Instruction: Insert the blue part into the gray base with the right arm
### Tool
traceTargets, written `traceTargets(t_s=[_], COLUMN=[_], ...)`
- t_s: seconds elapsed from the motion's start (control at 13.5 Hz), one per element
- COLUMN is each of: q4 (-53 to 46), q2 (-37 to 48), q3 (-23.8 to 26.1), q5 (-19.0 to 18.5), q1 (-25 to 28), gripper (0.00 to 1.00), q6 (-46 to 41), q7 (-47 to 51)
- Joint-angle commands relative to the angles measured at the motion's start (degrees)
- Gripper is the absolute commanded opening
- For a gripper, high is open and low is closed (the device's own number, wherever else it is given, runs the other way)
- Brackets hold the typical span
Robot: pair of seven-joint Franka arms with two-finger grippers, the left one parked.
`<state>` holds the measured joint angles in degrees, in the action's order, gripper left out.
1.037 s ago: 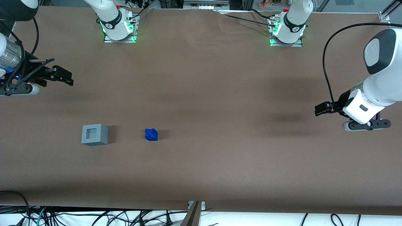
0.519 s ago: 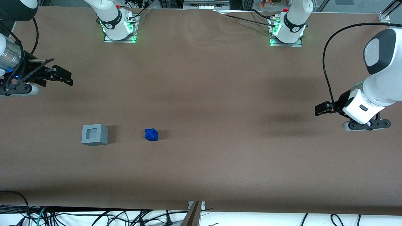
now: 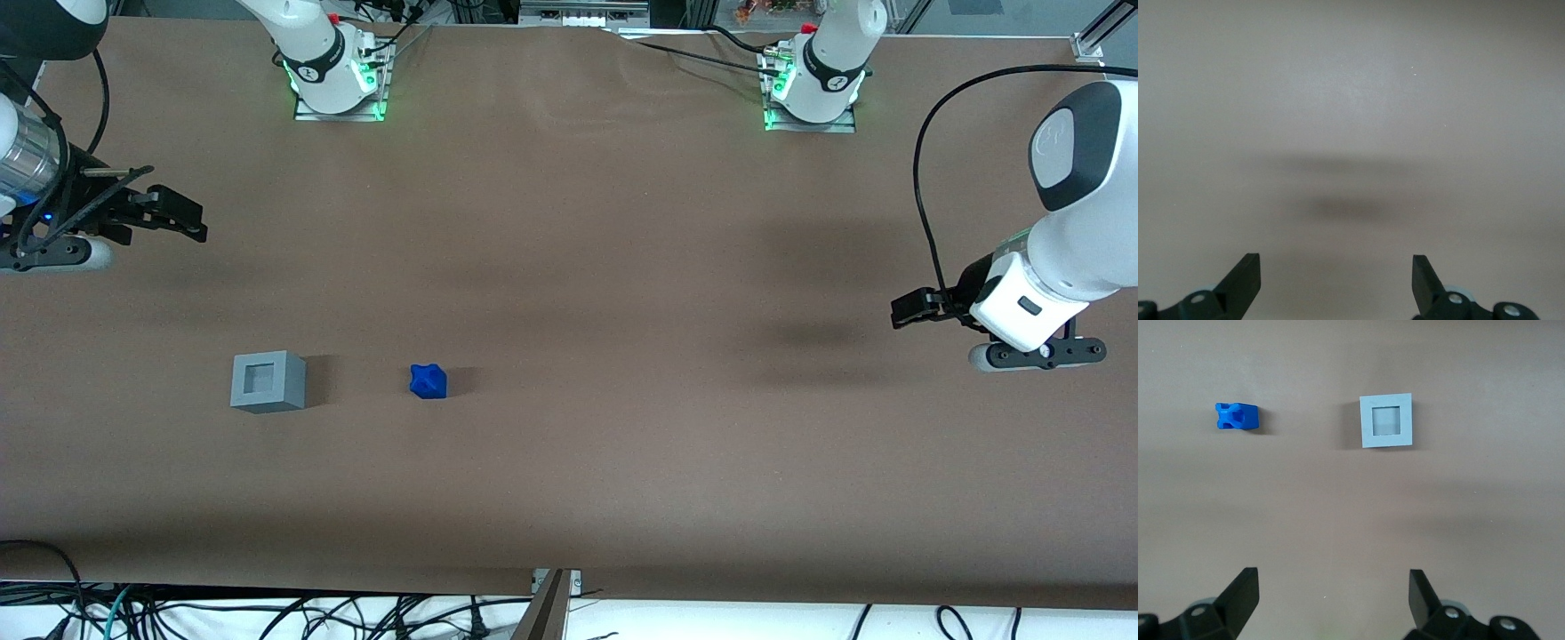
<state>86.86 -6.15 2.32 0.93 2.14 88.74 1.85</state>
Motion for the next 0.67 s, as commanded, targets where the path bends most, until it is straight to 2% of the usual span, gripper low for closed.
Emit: traceTargets(t_s=[0.0,0.22,0.59], q4=[0.23,0.24,0.24], q2=[-0.78,-5.95,-18.08], q3=[0.75,0.75,0.75], q5=[0.47,0.83,0.83], q1=[0.58,3.82,12.52], gripper=[0.99,0.99,0.99], q6=[0.73,6.69,24.52], q7=[0.17,3.14,19.22])
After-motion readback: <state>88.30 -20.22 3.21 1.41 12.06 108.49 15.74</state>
